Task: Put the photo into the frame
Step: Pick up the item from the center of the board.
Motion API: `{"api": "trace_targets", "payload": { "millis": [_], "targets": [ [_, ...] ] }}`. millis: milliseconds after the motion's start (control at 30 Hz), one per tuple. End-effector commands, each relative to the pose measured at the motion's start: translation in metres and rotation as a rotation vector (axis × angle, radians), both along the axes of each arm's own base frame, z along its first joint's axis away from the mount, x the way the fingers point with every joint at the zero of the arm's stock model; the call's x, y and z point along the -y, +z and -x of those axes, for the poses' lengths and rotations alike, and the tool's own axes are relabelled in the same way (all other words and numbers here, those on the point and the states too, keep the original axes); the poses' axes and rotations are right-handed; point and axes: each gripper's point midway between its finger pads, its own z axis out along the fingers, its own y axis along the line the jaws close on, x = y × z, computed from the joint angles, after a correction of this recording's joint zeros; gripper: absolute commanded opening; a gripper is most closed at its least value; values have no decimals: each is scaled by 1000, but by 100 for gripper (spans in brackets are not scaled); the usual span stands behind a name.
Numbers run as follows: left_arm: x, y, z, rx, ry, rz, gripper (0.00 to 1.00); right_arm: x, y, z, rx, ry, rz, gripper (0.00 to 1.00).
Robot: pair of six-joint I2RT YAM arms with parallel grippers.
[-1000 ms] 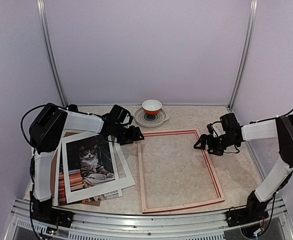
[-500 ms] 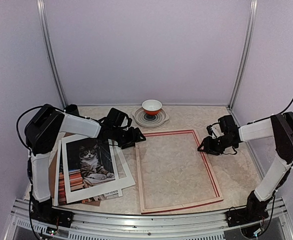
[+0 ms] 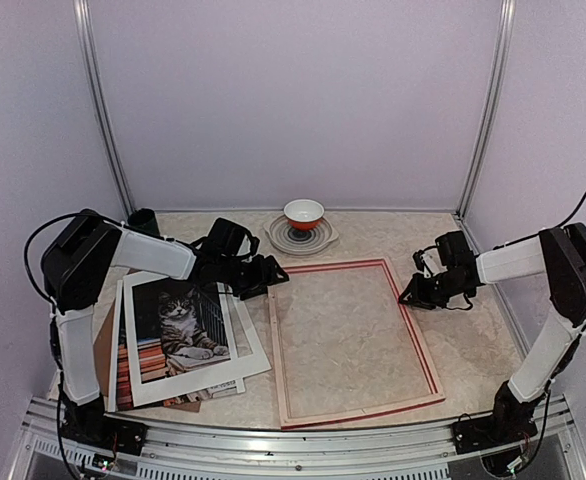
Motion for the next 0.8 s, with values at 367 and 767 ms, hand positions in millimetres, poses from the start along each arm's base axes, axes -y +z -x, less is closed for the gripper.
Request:
{"api": "trace_targets", "payload": {
  "millis": [367,767],
  "targets": [
    [-6,44,-5,85,36,50,79,-3,-17,12,-82,-26,-204,0],
    [-11,38,-2,90,61,66,80,3,-22,13,-93,-42,-210,0]
  ]
}}
